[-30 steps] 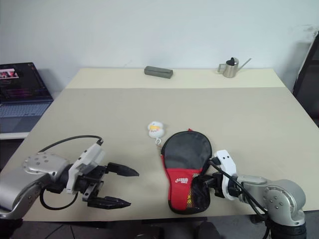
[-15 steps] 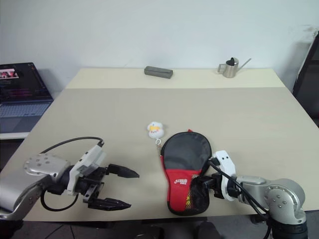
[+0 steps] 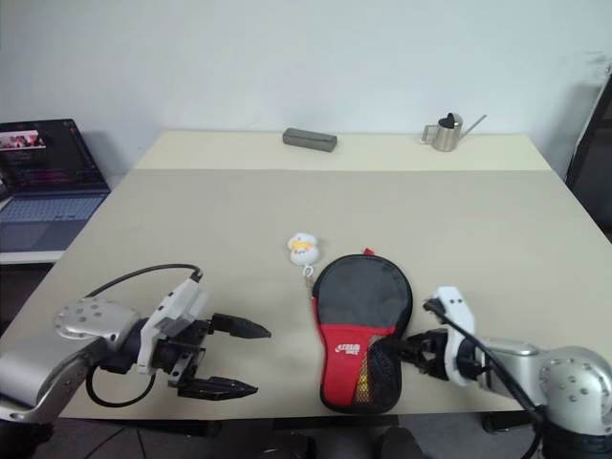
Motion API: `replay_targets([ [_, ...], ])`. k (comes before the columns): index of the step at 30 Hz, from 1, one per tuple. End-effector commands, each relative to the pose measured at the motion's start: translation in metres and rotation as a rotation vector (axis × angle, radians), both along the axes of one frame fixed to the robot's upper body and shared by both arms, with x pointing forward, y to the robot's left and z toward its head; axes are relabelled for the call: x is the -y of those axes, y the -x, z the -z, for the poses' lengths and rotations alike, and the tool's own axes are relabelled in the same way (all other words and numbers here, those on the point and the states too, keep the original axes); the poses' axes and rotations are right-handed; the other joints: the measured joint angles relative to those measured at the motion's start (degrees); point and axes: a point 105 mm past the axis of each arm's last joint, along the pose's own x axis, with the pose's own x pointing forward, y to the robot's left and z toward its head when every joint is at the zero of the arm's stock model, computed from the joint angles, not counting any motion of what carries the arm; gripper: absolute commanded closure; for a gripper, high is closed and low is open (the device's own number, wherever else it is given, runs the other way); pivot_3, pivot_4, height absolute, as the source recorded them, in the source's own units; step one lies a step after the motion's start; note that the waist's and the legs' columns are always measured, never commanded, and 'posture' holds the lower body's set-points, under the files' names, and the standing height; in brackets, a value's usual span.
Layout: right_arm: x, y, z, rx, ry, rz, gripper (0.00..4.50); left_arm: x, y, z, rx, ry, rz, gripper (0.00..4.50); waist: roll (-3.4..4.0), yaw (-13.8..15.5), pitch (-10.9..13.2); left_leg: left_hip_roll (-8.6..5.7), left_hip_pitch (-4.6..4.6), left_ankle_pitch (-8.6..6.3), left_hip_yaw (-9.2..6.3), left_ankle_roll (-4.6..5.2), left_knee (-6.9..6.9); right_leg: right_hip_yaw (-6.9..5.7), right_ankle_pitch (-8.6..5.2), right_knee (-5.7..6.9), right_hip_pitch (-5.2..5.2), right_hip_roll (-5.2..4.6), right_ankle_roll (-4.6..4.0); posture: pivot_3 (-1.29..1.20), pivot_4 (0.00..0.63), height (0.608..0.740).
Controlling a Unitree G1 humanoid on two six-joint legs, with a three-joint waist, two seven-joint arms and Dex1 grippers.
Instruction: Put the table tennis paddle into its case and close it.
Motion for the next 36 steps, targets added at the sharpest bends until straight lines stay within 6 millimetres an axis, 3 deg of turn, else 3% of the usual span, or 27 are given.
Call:
replay_targets([
  [1, -0.002, 0.002, -0.02, 0.072, -0.032, -0.054, 0.12, 0.002, -0.004, -0.004, 0.037, 0.007, 0.0, 0.0, 0.07, -0.04, 0.04, 0.02, 0.03, 0.0, -0.01, 0.0, -0.02, -0.01, -0.01, 0.0, 0.03, 0.02, -0.02, 0.0, 0.15, 0.74],
  [9, -0.015, -0.009, -0.067, 0.36, -0.043, -0.202, 0.05, 0.003, -0.019, -0.008, 0.082, 0.042, -0.084, 0.0, 0.1, -0.07, 0.07, 0.02, 0.13, -0.01, -0.07, 0.02, 0.01, -0.11, -0.02, -0.08, 0.25, 0.02, -0.01, 0.0, 0.15, 0.74],
  [15, -0.031, -0.024, -0.089, 0.602, 0.024, -0.331, 0.05, 0.003, -0.029, -0.008, 0.104, 0.059, -0.174, 0.0, 0.09, -0.08, 0.07, 0.02, 0.16, -0.01, -0.12, 0.01, -0.01, -0.16, -0.02, -0.16, 0.28, 0.02, 0.01, 0.0, 0.15, 0.74],
  [23, -0.054, -0.038, -0.082, 0.711, 0.046, -0.505, 0.05, -0.018, -0.074, -0.019, 0.273, 0.062, -0.469, 0.0, 0.03, -0.06, 0.1, 0.0, 0.14, -0.01, -0.21, 0.0, 0.0, -0.22, -0.01, -0.2, 0.3, 0.0, 0.0, 0.0, 0.15, 0.74],
  [30, -0.075, -0.047, -0.074, 0.773, 0.007, -0.603, 0.05, -0.033, -0.083, -0.023, 0.311, 0.02, -0.53, 0.0, 0.03, -0.11, 0.11, -0.01, 0.14, -0.03, -0.22, -0.03, -0.03, -0.19, -0.01, -0.31, 0.28, 0.0, 0.0, 0.0, 0.15, 0.74],
  [36, -0.098, -0.047, -0.054, 0.652, -0.138, -0.669, 0.05, -0.037, -0.089, -0.031, 0.327, 0.022, -0.549, 0.0, 0.03, -0.01, 0.11, -0.03, 0.13, -0.04, -0.28, -0.06, -0.02, -0.21, -0.01, -0.31, 0.27, 0.0, -0.01, 0.0, 0.15, 0.74],
])
